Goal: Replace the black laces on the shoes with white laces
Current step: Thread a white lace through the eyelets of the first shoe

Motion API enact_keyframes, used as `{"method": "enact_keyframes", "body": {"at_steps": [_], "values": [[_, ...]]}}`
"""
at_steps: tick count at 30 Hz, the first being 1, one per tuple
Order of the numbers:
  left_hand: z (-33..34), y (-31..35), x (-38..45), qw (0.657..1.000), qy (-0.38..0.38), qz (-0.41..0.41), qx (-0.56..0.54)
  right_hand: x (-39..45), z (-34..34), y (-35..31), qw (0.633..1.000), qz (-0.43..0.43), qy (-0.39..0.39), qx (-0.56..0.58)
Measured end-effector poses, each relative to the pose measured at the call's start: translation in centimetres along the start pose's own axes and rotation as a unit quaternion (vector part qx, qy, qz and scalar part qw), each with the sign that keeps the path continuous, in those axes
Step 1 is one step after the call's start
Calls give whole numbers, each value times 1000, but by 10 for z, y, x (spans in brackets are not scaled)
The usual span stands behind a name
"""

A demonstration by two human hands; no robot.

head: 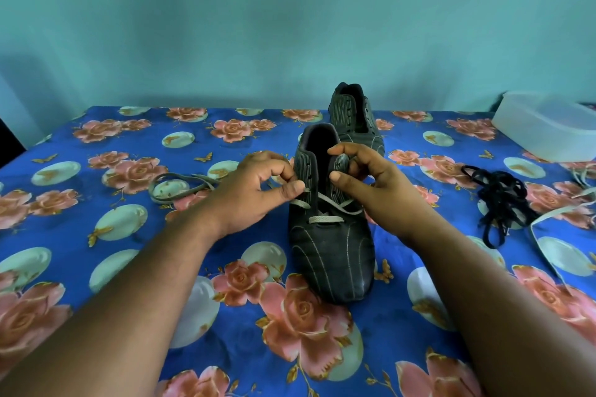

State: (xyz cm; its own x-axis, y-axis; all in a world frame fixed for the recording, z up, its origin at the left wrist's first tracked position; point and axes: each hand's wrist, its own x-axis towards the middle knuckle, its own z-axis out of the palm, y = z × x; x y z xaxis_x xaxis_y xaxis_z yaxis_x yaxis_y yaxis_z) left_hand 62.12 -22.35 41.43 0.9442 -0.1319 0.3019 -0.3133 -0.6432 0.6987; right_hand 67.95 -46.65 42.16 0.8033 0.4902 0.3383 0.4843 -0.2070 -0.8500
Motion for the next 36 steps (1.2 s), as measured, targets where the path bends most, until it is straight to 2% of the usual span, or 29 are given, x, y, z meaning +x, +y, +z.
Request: {"method": "enact_keyframes", "body": {"at_steps": [3, 6, 9, 10, 15, 18, 20, 22, 25, 30, 33, 36], "values": [[-5, -2, -1, 1000, -7, -11, -19, 0, 0, -1, 1000, -2, 1, -2], [-17, -8, -4, 997, 20, -66, -29, 0, -1, -4, 1000, -7, 5, 6], [-36, -27, -6, 982, 67, -89, 150, 0, -1, -6, 1000, -8, 4, 12], [-40, -30, -7, 976, 75, -100, 180, 0, -1, -6, 1000, -8, 4, 12], [-38, -31, -7, 963, 86, -128, 220, -1, -1, -6, 1000, -15, 4, -6], [-35, -21, -7, 973, 95, -110, 178, -1, 0, -4, 999, -32, 8, -24], [-30, -4, -9, 989, 103, -76, 66, -3, 1, -4, 997, -52, 10, -47], [-22, 11, -10, 997, 76, -31, -6, -6, 0, -5, 992, -85, 12, -92], [-11, 15, -9, 998, 45, 34, 39, -9, 0, -8, 972, -136, 0, -193], [-7, 12, -6, 991, 71, 102, 45, -8, 4, -13, 953, -142, 2, -268], [-7, 12, -5, 989, 73, 109, 62, -7, 9, -15, 944, -143, 21, -296], [-5, 13, -6, 996, 32, 71, 39, -6, 15, -18, 950, -125, 36, -284]]}}
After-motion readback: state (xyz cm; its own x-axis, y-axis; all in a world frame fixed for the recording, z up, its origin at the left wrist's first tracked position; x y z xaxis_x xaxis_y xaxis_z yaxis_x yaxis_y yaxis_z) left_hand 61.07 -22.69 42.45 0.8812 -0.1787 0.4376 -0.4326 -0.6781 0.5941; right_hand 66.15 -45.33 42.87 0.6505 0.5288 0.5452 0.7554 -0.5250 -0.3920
